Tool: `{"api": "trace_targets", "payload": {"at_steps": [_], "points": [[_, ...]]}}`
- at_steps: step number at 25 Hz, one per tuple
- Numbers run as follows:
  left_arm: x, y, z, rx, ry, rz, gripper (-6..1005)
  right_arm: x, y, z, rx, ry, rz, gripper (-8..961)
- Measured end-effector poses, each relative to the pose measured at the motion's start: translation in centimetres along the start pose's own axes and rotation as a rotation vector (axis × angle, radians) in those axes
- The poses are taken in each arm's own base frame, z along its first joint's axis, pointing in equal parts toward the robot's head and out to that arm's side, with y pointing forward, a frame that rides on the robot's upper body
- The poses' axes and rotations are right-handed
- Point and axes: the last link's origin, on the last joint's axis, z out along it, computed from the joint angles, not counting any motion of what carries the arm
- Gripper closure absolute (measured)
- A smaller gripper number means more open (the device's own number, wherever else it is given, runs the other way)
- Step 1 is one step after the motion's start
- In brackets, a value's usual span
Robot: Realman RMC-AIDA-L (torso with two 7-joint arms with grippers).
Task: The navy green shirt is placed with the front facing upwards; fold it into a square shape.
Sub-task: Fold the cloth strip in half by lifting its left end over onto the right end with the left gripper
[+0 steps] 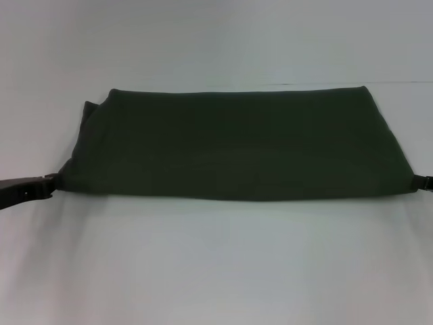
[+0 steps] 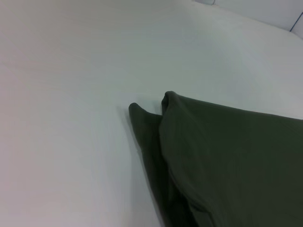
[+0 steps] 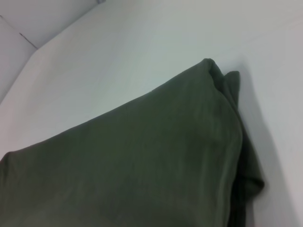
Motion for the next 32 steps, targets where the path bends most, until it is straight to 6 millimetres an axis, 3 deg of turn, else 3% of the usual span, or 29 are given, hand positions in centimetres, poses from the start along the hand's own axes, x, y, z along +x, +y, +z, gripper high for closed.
{"api": "trace_targets", "payload": {"at_steps": [10, 13, 19, 21, 24, 32], "points": [[0.3, 0.0, -0.5, -0.017, 0.016, -0.051, 1000, -0.3, 0.4, -0.3, -0.032, -0.024, -0.024, 928], [0.7, -0.5, -1.6, -0.027, 0.060, -0.110, 845, -1.0, 0.2, -1.1, -0.044, -0.055, -0.017, 923], [0.7, -0.7, -3.7, -0.113, 0.089, -0.232, 625, -2.9, 0.2, -3.5, -0.090, -0.161, -0.025, 704], [0.6, -0.4, -3.9, -0.142, 0.083, -0.255, 528, -3.3, 0.8, -3.8, -0.123, -0.172, -0.051, 545], [0.3, -0.1, -3.9, -0.169, 0.068, -0.300, 383, -3.8, 1.6, -3.3, -0.155, -0.159, -0.087, 370], [-0.2, 0.3, -3.3, -0.192, 0.031, -0.433, 217, -4.7, 3.1, -1.6, -0.178, -0.138, -0.123, 39]]}}
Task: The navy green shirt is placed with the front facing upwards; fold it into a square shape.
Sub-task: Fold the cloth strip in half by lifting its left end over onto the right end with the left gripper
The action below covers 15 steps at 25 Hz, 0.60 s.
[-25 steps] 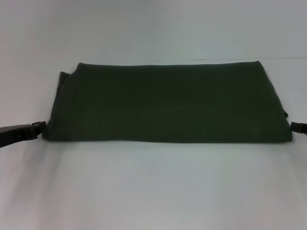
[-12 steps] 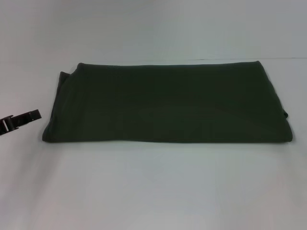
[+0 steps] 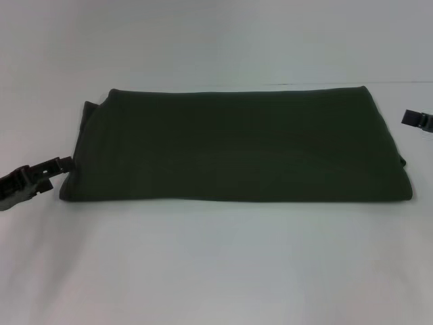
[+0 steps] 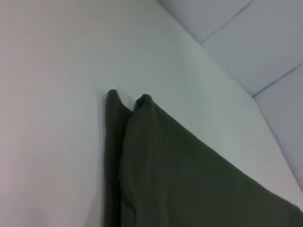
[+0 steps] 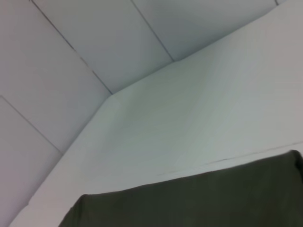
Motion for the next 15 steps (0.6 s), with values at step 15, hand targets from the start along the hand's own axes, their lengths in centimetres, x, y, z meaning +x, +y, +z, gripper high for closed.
{"api": "trace_targets", "payload": {"at_steps": [15], "points": [[0.0, -0.3, 0.7, 0.067, -0.060, -0.245, 112, -2.3, 1.4, 1.8, -0.042, -0.008, -0.046, 44]]}}
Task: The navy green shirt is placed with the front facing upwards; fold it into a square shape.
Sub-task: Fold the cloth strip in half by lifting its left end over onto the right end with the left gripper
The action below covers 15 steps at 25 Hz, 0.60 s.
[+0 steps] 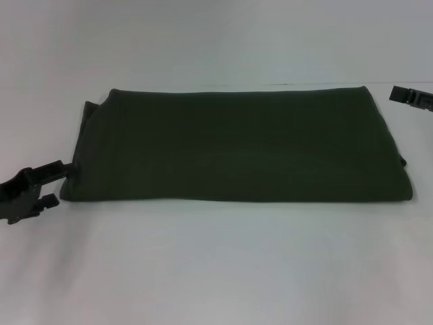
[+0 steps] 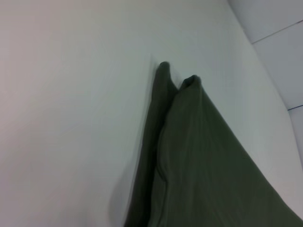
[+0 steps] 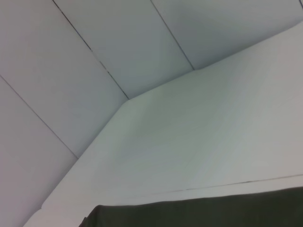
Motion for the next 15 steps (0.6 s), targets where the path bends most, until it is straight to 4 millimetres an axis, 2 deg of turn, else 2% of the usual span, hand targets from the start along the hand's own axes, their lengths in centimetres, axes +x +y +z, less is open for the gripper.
{"api": "trace_targets", "payload": {"at_steps": [7, 15], "points": [[0.0, 0.4, 1.4, 0.039, -0.030, 0.016, 115, -0.7, 0.1, 0.0, -0.002, -0.005, -0.014, 46], [0.3, 0.4, 2.0, 0.079, -0.027, 0.032, 115, -0.7, -0.2, -0.5, 0.001, -0.010, -0.011, 48]]}}
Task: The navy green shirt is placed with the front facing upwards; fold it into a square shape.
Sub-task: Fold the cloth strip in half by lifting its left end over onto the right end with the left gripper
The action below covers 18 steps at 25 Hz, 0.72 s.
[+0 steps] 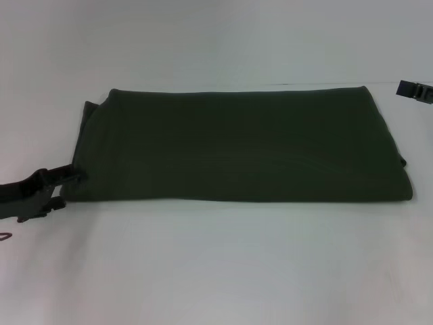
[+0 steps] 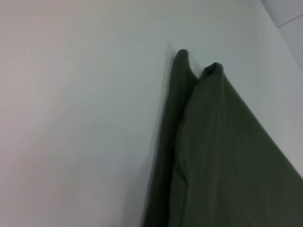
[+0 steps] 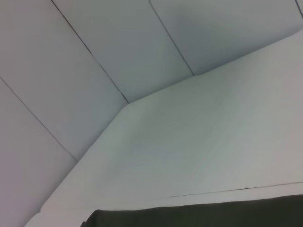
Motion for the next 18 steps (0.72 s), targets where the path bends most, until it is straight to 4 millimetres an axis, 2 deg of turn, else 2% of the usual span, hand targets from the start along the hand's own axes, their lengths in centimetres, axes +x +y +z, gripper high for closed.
{"api": "trace_targets", "payload": {"at_steps": [18], "points": [[-0.21, 0.37, 0.91, 0.016, -0.035, 0.023, 115, 0.20, -0.30, -0.48, 0.009, -0.003, 0.008, 47]]}}
